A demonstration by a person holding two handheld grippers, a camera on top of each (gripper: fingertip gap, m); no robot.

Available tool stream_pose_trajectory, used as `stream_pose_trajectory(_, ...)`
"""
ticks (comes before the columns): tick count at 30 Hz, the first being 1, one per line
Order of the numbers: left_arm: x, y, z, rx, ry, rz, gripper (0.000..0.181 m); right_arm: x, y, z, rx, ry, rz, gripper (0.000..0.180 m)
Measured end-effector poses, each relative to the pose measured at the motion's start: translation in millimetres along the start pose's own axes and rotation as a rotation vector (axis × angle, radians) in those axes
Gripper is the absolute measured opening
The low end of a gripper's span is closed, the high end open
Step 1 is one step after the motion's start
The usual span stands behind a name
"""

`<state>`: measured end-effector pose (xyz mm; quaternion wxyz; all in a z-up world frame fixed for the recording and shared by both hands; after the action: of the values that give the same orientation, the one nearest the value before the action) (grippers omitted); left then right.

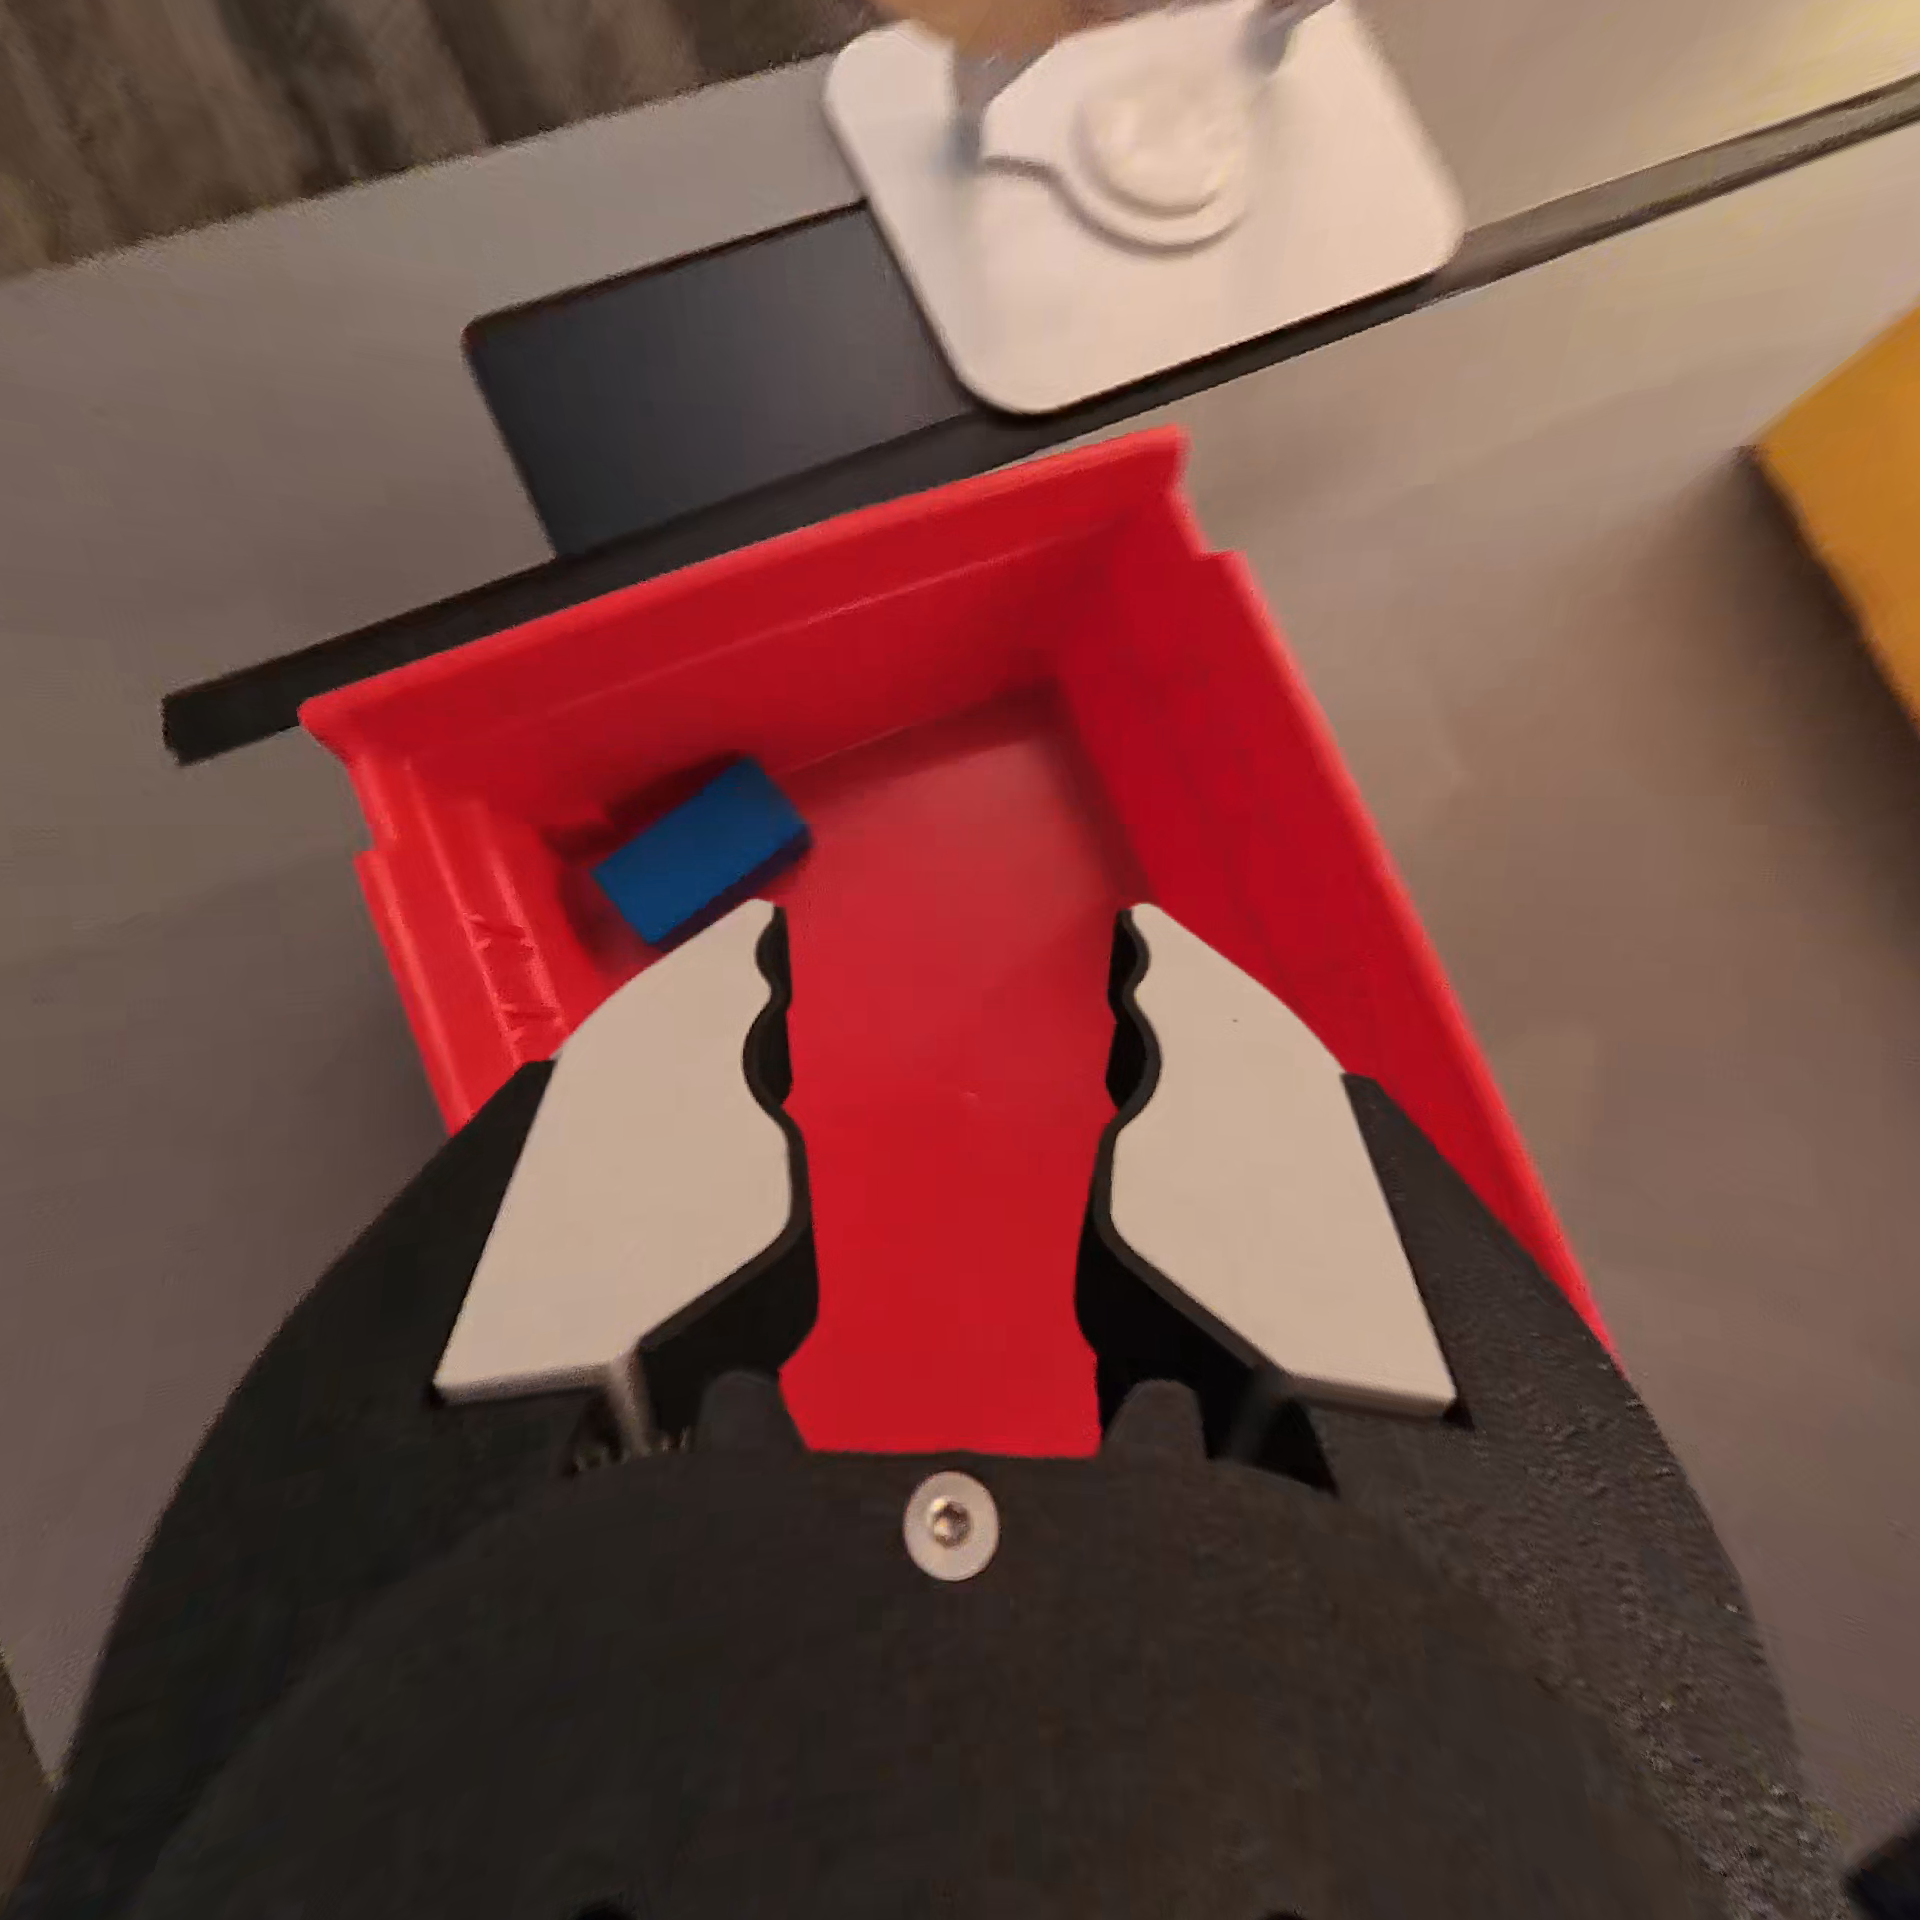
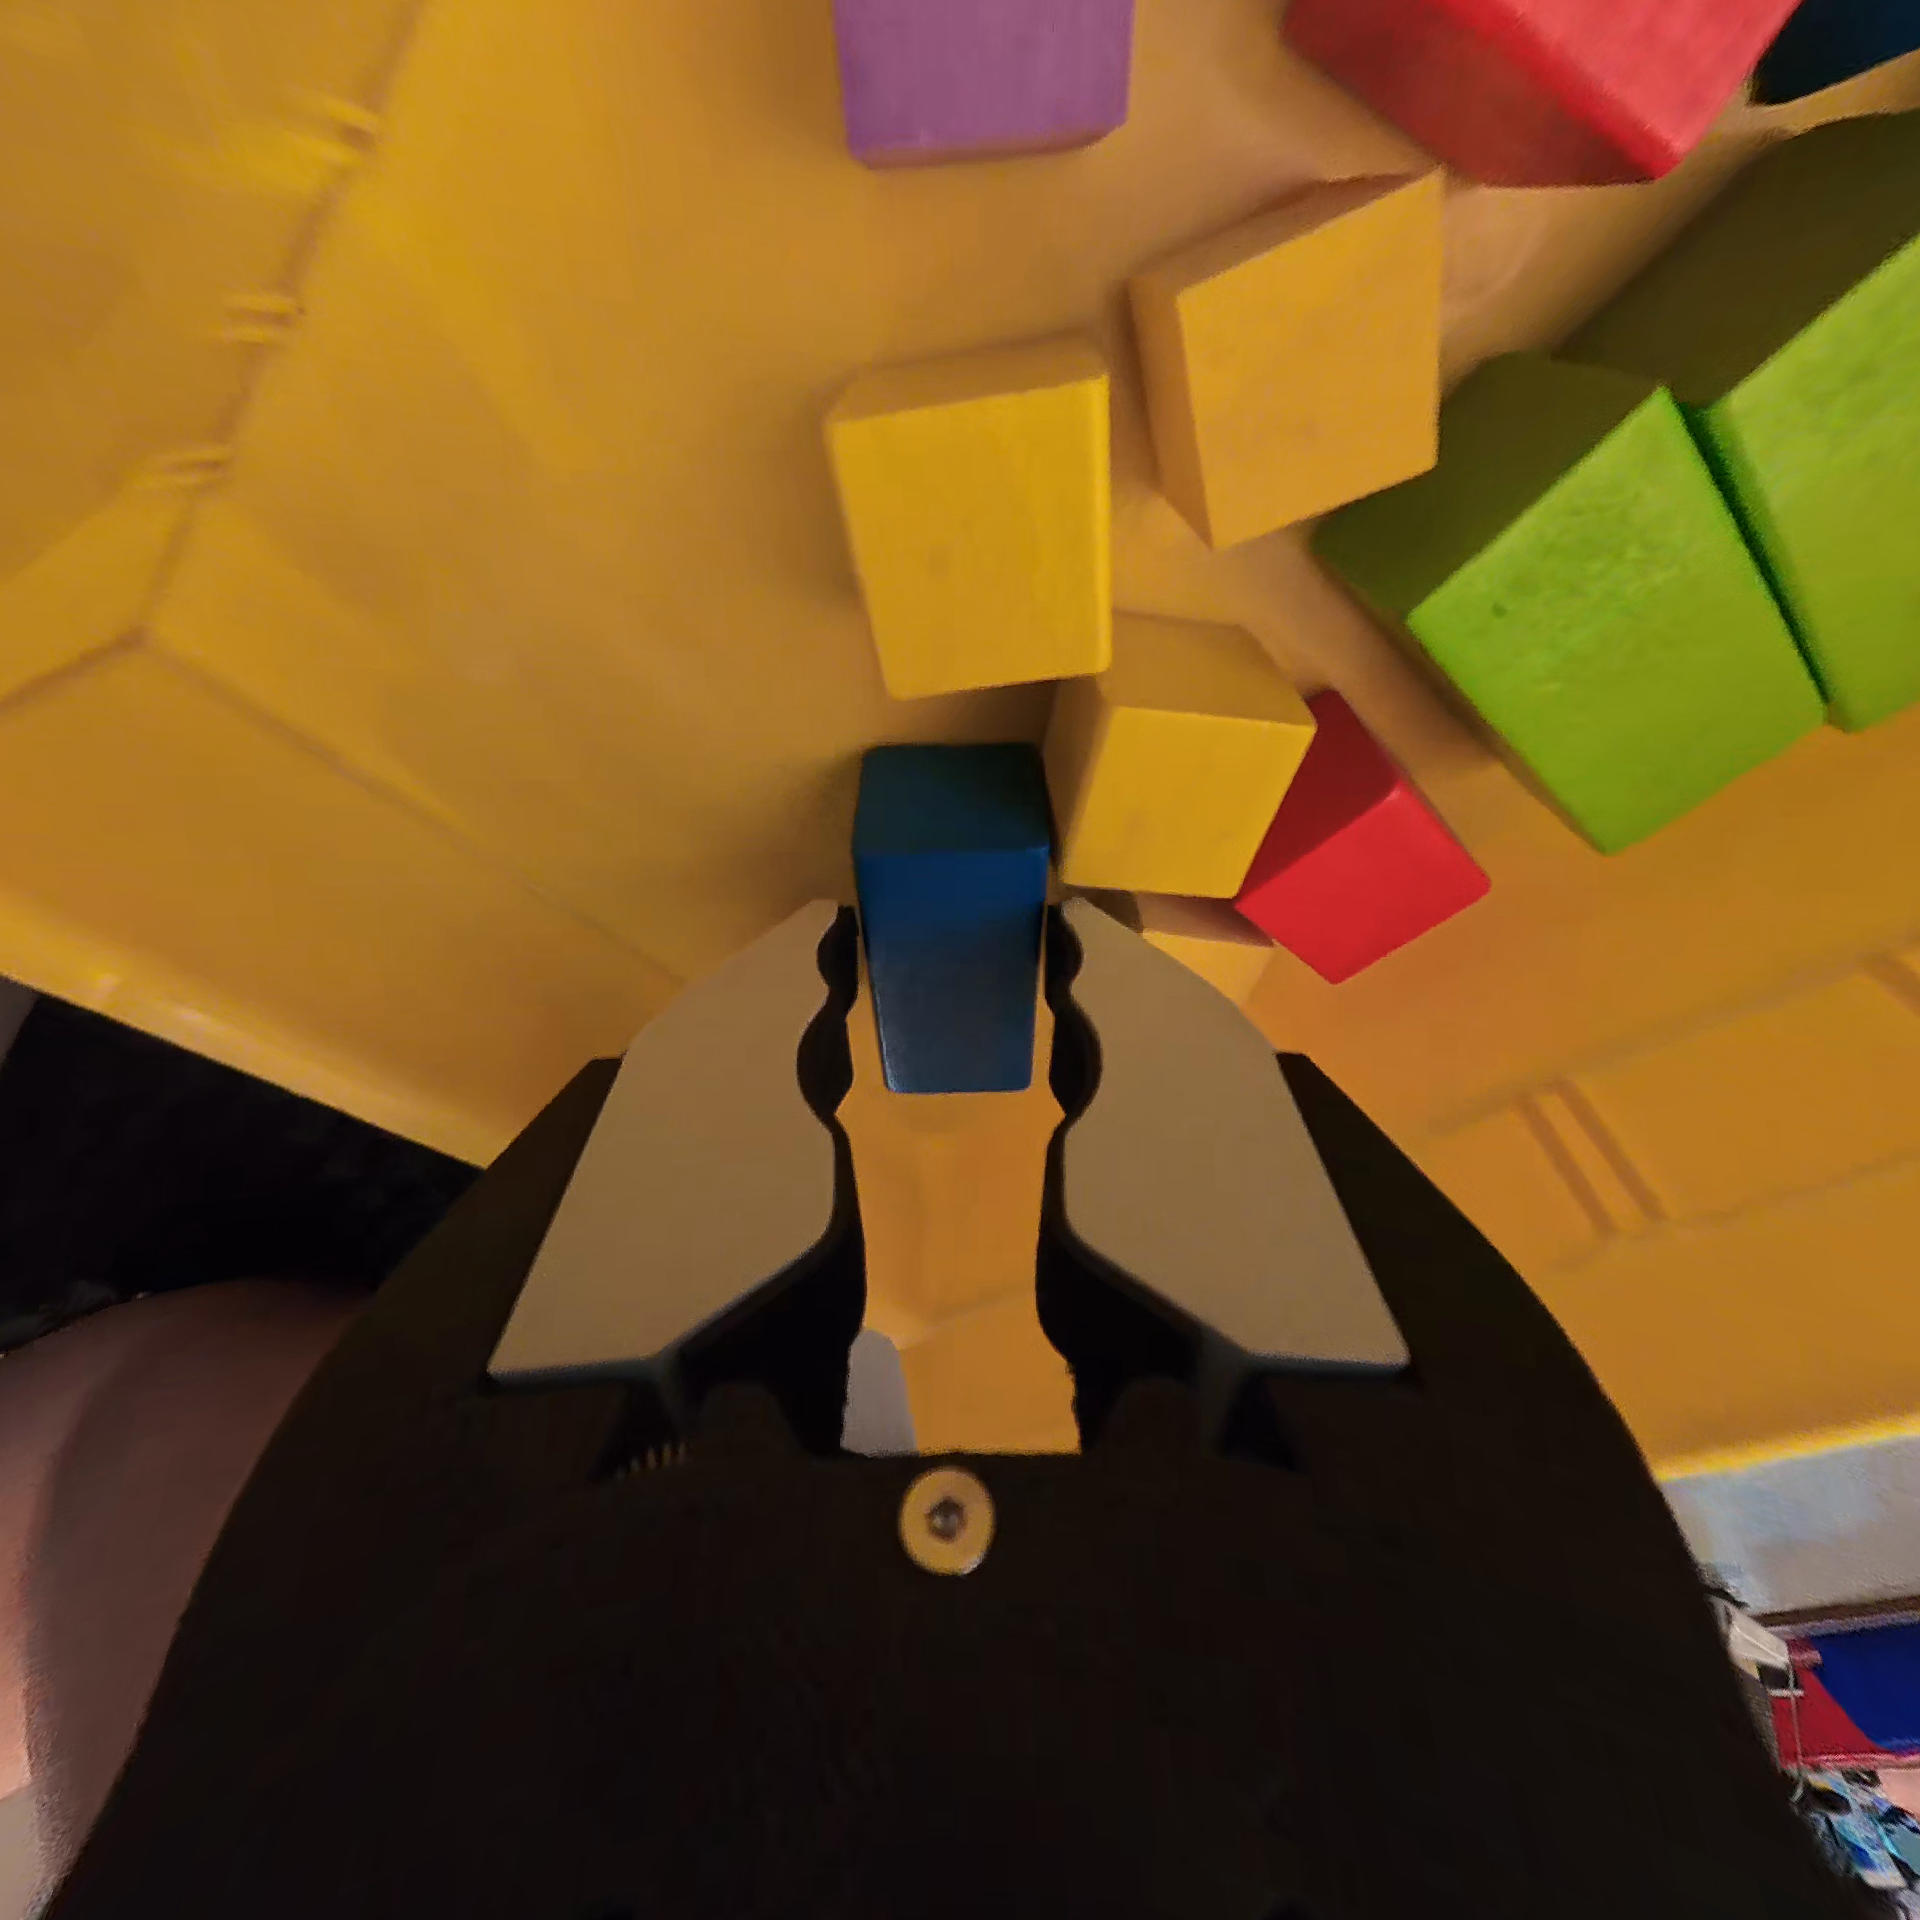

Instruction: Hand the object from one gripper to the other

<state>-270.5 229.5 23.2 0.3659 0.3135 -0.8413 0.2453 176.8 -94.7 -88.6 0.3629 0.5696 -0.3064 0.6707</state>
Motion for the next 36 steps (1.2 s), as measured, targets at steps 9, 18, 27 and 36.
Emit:
stream_pose_trajectory(9,-79,41,14,0.234,0.140,-0.213,0.074,36,3,9,-0.012,-0.130,0.099,0.040)
stream_pose_trajectory(18,-106,58,21,0.351,0.220,-0.269,0.081,39,4,6,0.013,-0.138,0.104,0.040)
stream_pose_trajectory(27,-126,67,13,0.346,0.255,-0.384,0.073,40,3,10,0.018,-0.144,0.102,0.040)
stream_pose_trajectory(36,-116,58,21,0.303,0.238,-0.328,0.072,49,1,9,0.030,-0.185,0.138,0.040)
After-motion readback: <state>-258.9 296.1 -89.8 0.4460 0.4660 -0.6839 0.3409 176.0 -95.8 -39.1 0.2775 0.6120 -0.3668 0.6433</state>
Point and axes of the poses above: each gripper's, where its closed fingertips meet, x back along the fingers, z out of its underside, y = z × x across the jaws, the point moved 6 cm from there along x, back along the fingers, and after that the axes turned 9 degrees about x, right-handed, at the moved point
